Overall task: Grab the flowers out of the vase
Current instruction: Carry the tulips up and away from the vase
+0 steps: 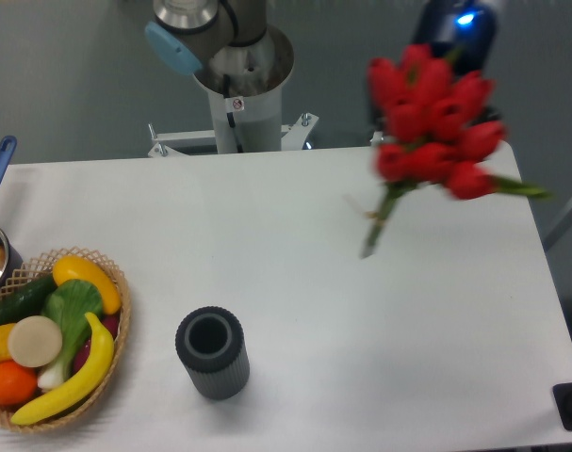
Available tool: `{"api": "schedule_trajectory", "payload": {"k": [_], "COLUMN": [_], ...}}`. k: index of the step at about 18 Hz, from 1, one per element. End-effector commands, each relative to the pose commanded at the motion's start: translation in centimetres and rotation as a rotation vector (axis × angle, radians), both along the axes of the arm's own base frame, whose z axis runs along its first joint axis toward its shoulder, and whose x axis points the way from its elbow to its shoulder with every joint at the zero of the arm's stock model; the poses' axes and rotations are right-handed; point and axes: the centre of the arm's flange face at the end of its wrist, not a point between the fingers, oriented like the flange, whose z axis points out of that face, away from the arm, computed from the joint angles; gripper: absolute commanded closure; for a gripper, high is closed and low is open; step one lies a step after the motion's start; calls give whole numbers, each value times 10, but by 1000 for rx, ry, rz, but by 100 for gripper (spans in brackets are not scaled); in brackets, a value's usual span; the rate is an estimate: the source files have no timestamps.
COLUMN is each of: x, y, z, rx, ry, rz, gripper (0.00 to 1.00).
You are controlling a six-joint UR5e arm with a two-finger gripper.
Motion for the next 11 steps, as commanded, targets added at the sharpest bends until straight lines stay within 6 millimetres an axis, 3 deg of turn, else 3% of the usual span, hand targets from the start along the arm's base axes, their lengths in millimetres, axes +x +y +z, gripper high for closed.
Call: {"api": "schedule_trajectory", "payload": {"k": [5,11], "x": [-14,-14], "y": [-39,-44], "z": [-30,-40], "rx": [-17,-22], "ry": [8,-12], "rz": [44,56], "gripper": [69,69]}}
